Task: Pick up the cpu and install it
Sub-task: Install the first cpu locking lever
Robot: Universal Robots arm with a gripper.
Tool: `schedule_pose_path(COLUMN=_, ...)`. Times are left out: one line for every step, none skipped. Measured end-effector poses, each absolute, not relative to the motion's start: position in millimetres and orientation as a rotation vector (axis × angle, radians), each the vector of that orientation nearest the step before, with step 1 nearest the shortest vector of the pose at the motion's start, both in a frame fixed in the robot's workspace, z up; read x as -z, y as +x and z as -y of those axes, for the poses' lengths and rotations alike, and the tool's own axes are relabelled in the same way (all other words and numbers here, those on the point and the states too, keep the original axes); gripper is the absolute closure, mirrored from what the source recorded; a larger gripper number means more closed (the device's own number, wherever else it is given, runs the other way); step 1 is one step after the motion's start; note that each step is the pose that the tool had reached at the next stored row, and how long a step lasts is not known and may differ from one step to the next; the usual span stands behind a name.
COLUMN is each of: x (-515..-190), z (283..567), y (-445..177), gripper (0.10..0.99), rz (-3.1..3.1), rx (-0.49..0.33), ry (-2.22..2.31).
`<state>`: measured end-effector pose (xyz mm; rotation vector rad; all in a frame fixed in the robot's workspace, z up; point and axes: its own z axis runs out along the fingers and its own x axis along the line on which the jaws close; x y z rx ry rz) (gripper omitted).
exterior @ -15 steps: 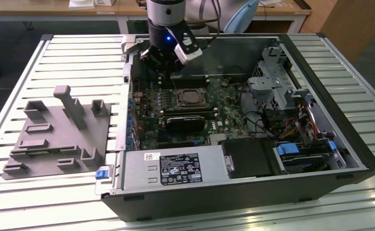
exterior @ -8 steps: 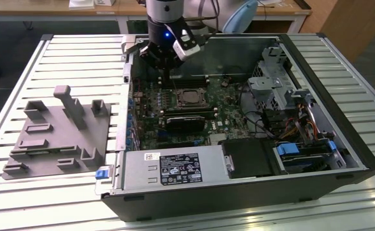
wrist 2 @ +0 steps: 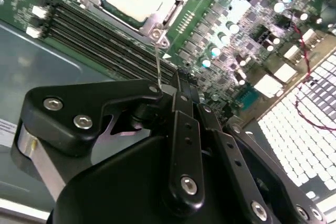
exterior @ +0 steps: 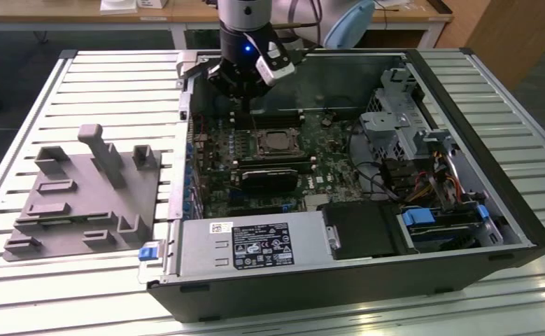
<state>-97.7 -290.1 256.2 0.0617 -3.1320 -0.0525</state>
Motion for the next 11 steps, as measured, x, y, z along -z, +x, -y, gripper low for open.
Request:
schedule_pose_path(x=-256.1, z=290.0, y=-95.5, gripper=0.98, rz=3.132, rx=0.052, ry=0.061)
schedule_pose_path(x=-256.0, z=290.0, y=-93.2, gripper=0.98, rz=3.132, rx=0.052, ry=0.06)
schedule_pose_path(x=-255.9, z=290.0, y=-91.0, gripper=0.98, rz=3.132, rx=0.052, ry=0.059)
schedule_pose_path(x=-255.8, z=290.0, y=-88.5, gripper=0.98, rz=3.132, rx=0.052, ry=0.058)
schedule_pose_path(x=-255.7, z=289.9, y=-86.3, gripper=0.98, rz=3.132, rx=0.052, ry=0.057)
schedule_pose_path(x=-255.6, z=289.9, y=-84.0, gripper=0.98, rz=3.132, rx=0.052, ry=0.056)
schedule_pose_path(x=-255.5, z=289.8, y=-81.8, gripper=0.98, rz=3.132, rx=0.052, ry=0.055)
schedule_pose_path(x=-255.3, z=289.9, y=-79.6, gripper=0.98, rz=3.132, rx=0.052, ry=0.054)
schedule_pose_path(x=-255.2, z=289.9, y=-77.8, gripper=0.98, rz=3.132, rx=0.052, ry=0.052)
schedule_pose_path(x=-255.0, z=289.9, y=-76.4, gripper=0.98, rz=3.132, rx=0.052, ry=0.049)
schedule_pose_path(x=-254.9, z=289.8, y=-75.3, gripper=0.98, rz=3.132, rx=0.052, ry=0.045)
